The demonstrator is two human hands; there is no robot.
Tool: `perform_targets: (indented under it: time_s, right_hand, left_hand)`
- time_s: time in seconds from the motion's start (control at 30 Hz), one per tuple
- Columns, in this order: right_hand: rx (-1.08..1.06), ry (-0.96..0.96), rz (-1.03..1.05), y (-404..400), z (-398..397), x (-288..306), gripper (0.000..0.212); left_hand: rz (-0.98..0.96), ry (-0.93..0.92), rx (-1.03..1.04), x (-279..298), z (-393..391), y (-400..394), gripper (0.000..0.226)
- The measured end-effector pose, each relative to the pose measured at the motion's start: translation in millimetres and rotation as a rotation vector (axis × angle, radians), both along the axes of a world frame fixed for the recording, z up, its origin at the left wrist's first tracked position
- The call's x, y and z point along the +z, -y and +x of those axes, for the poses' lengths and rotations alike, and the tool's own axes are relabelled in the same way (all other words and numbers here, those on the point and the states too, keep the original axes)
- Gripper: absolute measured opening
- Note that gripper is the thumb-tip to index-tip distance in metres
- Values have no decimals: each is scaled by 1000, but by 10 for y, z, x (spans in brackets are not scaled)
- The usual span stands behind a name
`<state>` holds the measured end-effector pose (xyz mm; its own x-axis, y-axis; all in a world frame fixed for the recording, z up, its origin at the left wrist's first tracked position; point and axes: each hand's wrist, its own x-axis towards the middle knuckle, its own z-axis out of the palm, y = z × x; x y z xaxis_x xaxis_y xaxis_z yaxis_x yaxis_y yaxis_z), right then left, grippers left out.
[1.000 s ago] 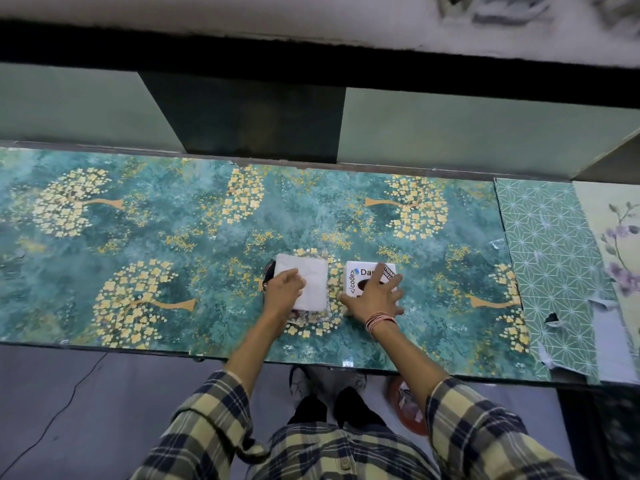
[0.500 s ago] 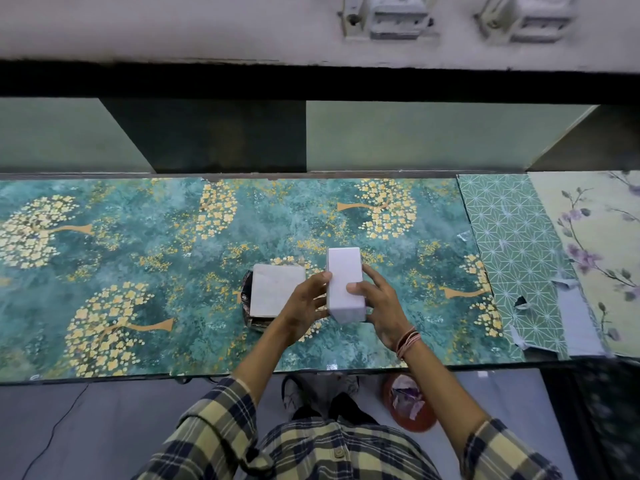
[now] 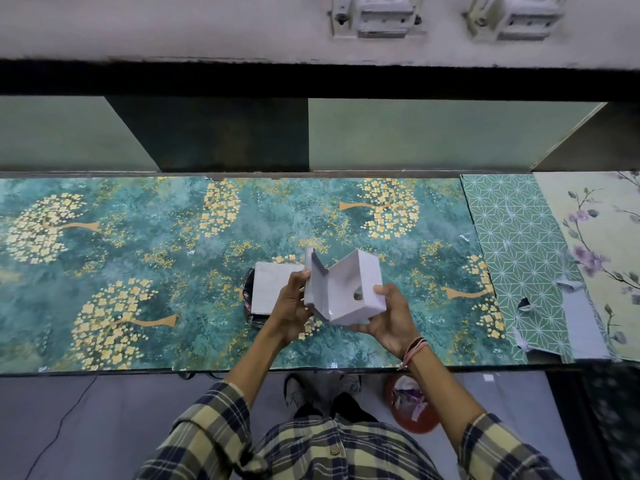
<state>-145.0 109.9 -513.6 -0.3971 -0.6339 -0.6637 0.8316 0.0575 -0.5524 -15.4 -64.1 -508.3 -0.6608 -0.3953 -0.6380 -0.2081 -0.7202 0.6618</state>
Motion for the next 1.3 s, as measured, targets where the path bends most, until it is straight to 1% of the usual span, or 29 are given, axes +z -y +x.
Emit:
perform_targets:
  time_s: [0.07,0.13,0.3,0.4,0.53,0.6,0.63,0.7,0.73,0.77,0.8,0.83,0.87,0.9,0.97,1.03,1.07,1.13,1.17,1.2,1.23,1.3]
  right_hand:
    - [-36,-16,71,-18,-15,-55,31]
    - [-51,-40,187,-35,-42,-136,25]
    - [72,-147,428,15,-56,-243,23]
    - [89,-196,496,18,-29,-342,19]
    - [88,-228,568,14,-31,-458,15]
    - [98,-257,621,7,-63,-460,19]
    - [109,-315,685,6,-78,-439,22]
    - [77,-533,798,13,-122,-349,33]
    - [56,-648,808,47,-139,-285,38]
    - [60,-736,770,95,-146,-194,36]
    - [88,-789,691,162,-163,-110,29]
    - [154,-796,596,247,-170,1,22]
    - [234,-776,499,335,-169,98,19]
    - [299,-716,421,419,-179,164,19]
    - [333,-582,343,557,-227,249,23]
    - [285,-569,374,641,-353,229,28]
    - [238,-602,409,697,-430,215,29]
    - [203,-710,537,787,-600,134,29]
    - [195,-753,600,829,-685,75,34]
    - [206,-791,650,872,-750,45,42]
    - [226,-821,704,902,-800,19,48]
    - [258,-844,767,960,-888,-66,54]
  left_hand:
    - [-1,25,44,-45,16,27,80]
    - [-14,56,36,-73,23,41,86]
    - [-32,88,27,-140,23,15,81]
    - [-27,99,19,-86,19,-23,79]
    - [-30,64,-23,28,22,-53,57]
    - [-2,49,17,23,47,-37,62]
    - [15,37,49,16,57,-27,66]
    - [52,0,114,4,69,3,66]
    - [69,-24,143,2,63,22,62]
    - [88,-48,167,5,43,41,59]
    - [109,-72,183,27,13,56,57]
    - [134,-101,188,60,-37,66,57]
    - [149,-119,186,103,-93,72,58]
    - [154,-127,177,160,-160,69,58]
    - [85,-85,149,248,-278,87,56]
    - [-54,12,132,284,-321,144,56]
    - [-151,84,141,272,-303,199,54]
    - [-350,252,186,204,-187,311,37]
    - [-426,322,205,162,-110,358,26]
    - [-481,381,205,118,-25,391,20]
    - [-524,435,186,87,52,410,19]
    - [-587,566,119,88,149,427,37]
